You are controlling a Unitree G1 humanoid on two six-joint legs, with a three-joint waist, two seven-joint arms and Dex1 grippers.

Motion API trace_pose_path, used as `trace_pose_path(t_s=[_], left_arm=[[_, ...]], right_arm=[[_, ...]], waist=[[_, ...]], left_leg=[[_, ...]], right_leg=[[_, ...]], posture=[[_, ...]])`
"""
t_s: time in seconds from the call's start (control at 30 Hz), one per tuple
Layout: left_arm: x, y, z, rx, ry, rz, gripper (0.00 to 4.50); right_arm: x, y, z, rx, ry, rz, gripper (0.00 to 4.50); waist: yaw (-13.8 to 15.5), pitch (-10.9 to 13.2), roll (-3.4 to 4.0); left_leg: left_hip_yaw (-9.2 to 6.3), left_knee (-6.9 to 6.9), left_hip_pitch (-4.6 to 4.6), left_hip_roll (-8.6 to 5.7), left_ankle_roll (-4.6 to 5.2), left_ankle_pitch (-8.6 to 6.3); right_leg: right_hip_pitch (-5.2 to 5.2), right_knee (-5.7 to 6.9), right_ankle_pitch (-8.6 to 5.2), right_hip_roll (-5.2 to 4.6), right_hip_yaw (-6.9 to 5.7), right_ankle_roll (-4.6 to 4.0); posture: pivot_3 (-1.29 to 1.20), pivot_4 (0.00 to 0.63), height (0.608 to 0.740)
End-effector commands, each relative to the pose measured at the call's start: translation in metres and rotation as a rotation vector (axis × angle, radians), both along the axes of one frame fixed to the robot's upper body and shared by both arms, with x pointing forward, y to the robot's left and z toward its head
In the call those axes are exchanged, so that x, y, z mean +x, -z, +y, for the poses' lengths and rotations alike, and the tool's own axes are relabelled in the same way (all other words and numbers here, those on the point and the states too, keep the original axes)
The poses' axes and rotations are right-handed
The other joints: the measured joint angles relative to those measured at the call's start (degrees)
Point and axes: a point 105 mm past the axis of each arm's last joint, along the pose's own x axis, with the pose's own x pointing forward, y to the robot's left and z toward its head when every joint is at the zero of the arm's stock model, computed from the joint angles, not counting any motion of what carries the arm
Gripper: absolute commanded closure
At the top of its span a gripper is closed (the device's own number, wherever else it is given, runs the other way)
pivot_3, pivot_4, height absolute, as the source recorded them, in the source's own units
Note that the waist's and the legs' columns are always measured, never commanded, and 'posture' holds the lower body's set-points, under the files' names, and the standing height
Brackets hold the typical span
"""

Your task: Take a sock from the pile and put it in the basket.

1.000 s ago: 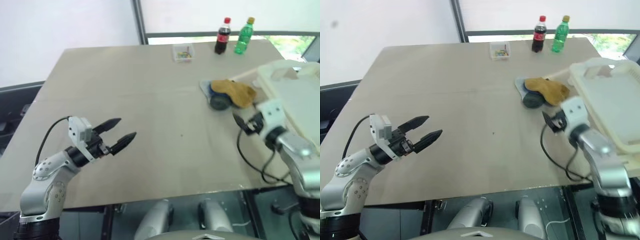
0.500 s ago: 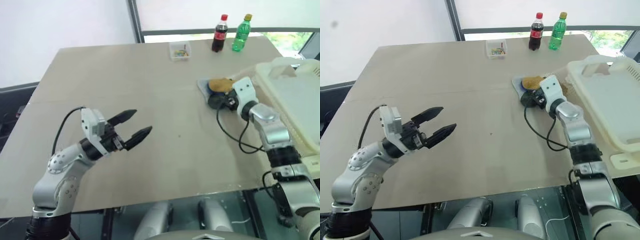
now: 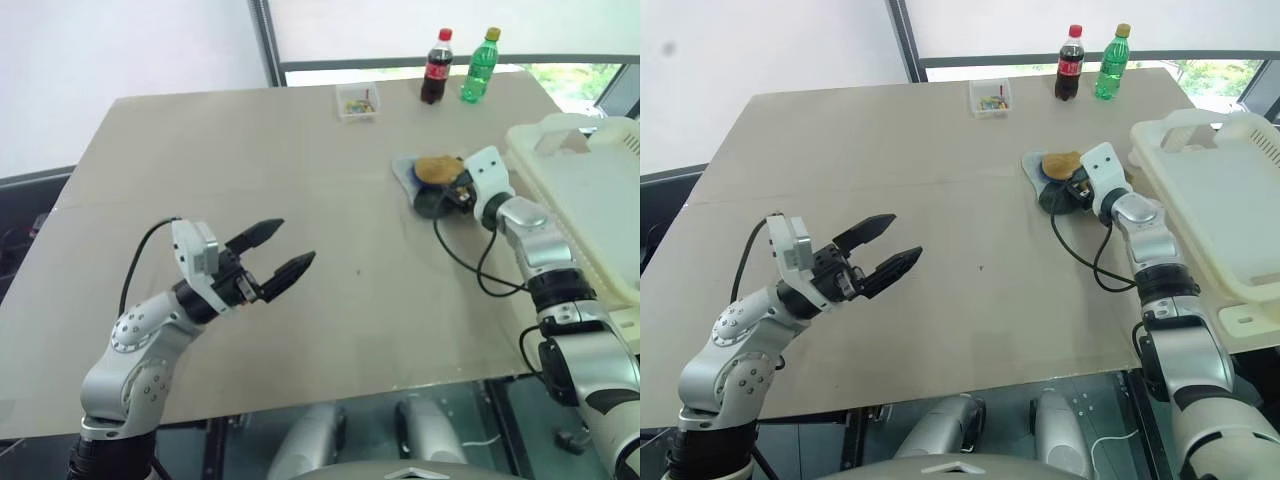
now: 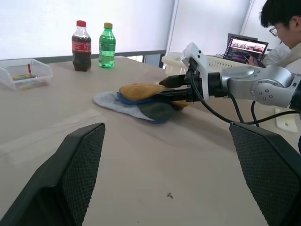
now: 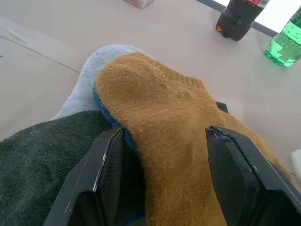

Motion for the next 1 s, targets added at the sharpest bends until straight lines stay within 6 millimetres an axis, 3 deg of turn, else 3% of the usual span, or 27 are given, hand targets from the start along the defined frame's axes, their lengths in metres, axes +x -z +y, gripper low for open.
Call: trace_pose_path(t_s=[0.03, 0.07, 0.17, 0.2, 0.27, 0.53, 1.0], left_arm=[[-0.003, -0.008, -0.001, 0.005, 0.003, -0.047, 0.0], [-0.004, -0.008, -0.001, 0.006, 0.002, -0.047, 0.0], [-0.005, -0.007, -0.002, 0.006, 0.002, -0.046, 0.0], [-0.005, -0.007, -0.002, 0.006, 0.002, -0.047, 0.0], [-0.005, -0.007, -0.002, 0.006, 0.001, -0.048, 0.0], [-0.002, -0.006, 0.0, 0.015, -0.011, -0.048, 0.0], [-0.001, -0.003, -0.004, 0.014, -0.007, -0.045, 0.0]], right_arm=[[0.004, -0.022, 0.0, 0.009, -0.005, -0.074, 2.1], [0.005, -0.023, -0.001, 0.013, -0.002, -0.077, 2.22], [0.006, -0.024, -0.002, 0.015, -0.001, -0.08, 3.35], [0.007, -0.025, -0.002, 0.015, -0.001, -0.081, 3.95], [0.008, -0.026, -0.002, 0.013, 0.0, -0.086, 4.46], [0.008, -0.029, 0.002, 0.009, -0.026, -0.101, 4.46], [-0.007, -0.023, 0.027, 0.007, -0.168, -0.058, 4.46]], waist=[[0.0, 0.0, 0.0], [0.0, 0.0, 0.0], [-0.1, 0.0, 0.0], [-0.1, 0.0, 0.0], [-0.1, 0.0, 0.0], [-0.1, 0.0, 0.0], [0.0, 0.0, 0.01]], left_leg=[[0.0, 0.0, 0.0, 0.0, 0.0, 0.0], [0.0, 0.0, 0.0, 0.0, 0.0, 0.0], [0.03, 0.0, 0.0, 0.0, 0.0, 0.0], [0.02, 0.0, 0.0, 0.0, 0.0, 0.0], [0.02, 0.0, 0.0, 0.0, 0.0, 0.0], [0.02, 0.0, 0.0, 0.0, 0.0, 0.0], [0.02, 0.0, 0.0, 0.0, 0.0, 0.0]], right_leg=[[0.0, 0.0, 0.0, 0.0, 0.0, 0.0], [0.0, 0.0, 0.0, 0.0, 0.0, 0.0], [-0.01, 0.0, 0.0, 0.0, 0.03, 0.0], [-0.01, 0.01, 0.0, 0.0, 0.03, 0.0], [-0.01, 0.01, 0.0, 0.0, 0.03, 0.0], [-0.01, 0.01, 0.0, 0.0, 0.03, 0.0], [-0.01, 0.01, 0.0, 0.0, 0.03, 0.0]], posture=[[0.0, 0.15, 0.729], [0.0, 0.15, 0.729], [0.0, 0.15, 0.729], [0.0, 0.15, 0.729], [0.0, 0.15, 0.729], [0.0, 0.15, 0.729], [0.0, 0.15, 0.729]])
